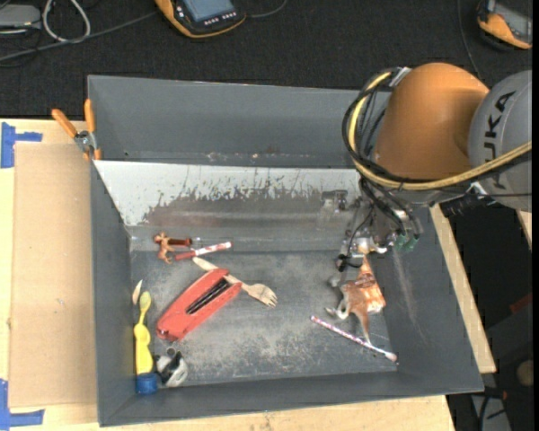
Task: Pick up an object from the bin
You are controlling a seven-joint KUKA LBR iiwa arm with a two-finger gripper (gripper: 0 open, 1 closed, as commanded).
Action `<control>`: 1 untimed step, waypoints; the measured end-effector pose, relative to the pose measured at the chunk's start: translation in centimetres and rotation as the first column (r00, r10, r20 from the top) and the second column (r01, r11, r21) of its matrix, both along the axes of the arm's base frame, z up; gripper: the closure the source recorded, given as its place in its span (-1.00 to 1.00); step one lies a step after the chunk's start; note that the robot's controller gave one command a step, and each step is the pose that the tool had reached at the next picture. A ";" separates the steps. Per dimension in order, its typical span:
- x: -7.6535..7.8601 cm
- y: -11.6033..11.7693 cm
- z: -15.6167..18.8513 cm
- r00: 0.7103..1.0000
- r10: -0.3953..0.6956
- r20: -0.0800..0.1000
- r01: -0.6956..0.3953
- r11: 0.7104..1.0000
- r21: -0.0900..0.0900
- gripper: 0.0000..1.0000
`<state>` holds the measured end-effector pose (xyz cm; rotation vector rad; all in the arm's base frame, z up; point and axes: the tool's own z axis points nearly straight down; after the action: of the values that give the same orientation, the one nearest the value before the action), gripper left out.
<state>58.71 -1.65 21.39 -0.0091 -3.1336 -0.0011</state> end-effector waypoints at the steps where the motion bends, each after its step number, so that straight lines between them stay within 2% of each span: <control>1: 0.1 0.0 0.4 1.000 0.001 0.007 -0.001 1.000 0.000 -1.00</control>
Offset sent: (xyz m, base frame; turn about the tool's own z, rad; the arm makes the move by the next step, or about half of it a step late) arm -0.0131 0.1146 -0.0184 -0.0444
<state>58.86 -1.61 21.79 -0.0079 -3.1410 -0.0010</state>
